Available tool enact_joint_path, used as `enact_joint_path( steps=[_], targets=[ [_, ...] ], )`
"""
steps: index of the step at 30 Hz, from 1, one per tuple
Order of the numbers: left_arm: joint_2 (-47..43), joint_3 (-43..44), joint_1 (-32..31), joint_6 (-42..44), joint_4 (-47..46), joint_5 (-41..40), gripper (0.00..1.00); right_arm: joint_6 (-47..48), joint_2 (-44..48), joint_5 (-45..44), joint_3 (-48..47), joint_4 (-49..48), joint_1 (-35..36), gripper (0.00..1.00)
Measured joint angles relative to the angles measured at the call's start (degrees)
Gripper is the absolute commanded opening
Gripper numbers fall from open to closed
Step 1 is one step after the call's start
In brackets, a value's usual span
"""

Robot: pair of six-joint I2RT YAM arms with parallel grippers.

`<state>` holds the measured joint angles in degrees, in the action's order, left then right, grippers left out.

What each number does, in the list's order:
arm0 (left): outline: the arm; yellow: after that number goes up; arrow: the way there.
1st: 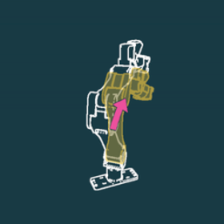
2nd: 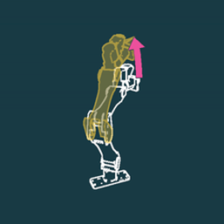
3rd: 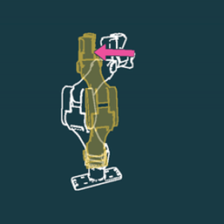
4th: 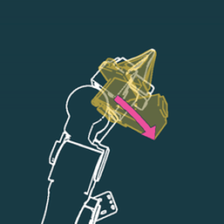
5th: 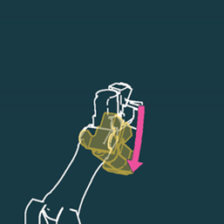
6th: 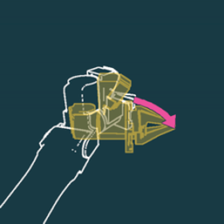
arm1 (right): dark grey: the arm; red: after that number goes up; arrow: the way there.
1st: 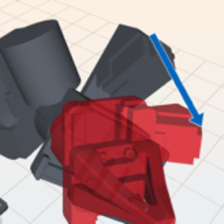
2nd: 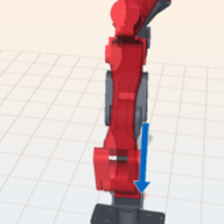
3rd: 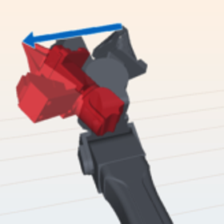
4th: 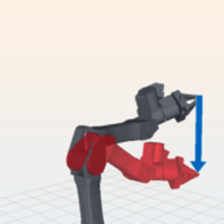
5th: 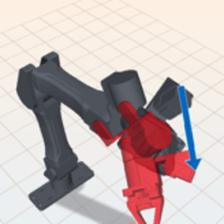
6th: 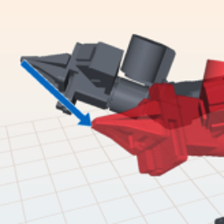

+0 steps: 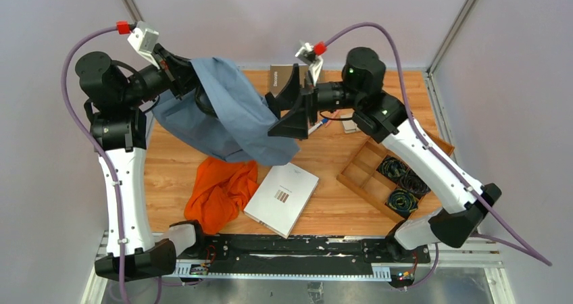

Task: Pack the student bag
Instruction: Place the student bag at the center of the board.

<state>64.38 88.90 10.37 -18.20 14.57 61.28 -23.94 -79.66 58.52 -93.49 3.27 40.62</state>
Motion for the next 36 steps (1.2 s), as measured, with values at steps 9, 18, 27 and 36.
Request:
enact_joint_path(
  steps=[9,18,27,36],
  targets=[
    [-1.5,-1.4,0.0,7.3,8.9,-10.1,0.0,2.9,-6.9,-7.4,0.4,6.6,1.9,0.0],
    [17.7,17.4,-1.2,8.7,20.1,-25.6,0.28,-19.0,-18.9,-13.1,1.4,-19.4,4.5,0.0],
    [42.3,47.7,-5.5,10.1,31.3,-37.4,1.0,-44.3,-38.1,-16.4,0.6,-42.6,8.8,0.0],
    [32.8,20.4,-7.6,10.5,35.4,-44.3,1.0,-42.5,-38.4,-16.9,19.5,-37.2,6.9,0.0]
  ],
)
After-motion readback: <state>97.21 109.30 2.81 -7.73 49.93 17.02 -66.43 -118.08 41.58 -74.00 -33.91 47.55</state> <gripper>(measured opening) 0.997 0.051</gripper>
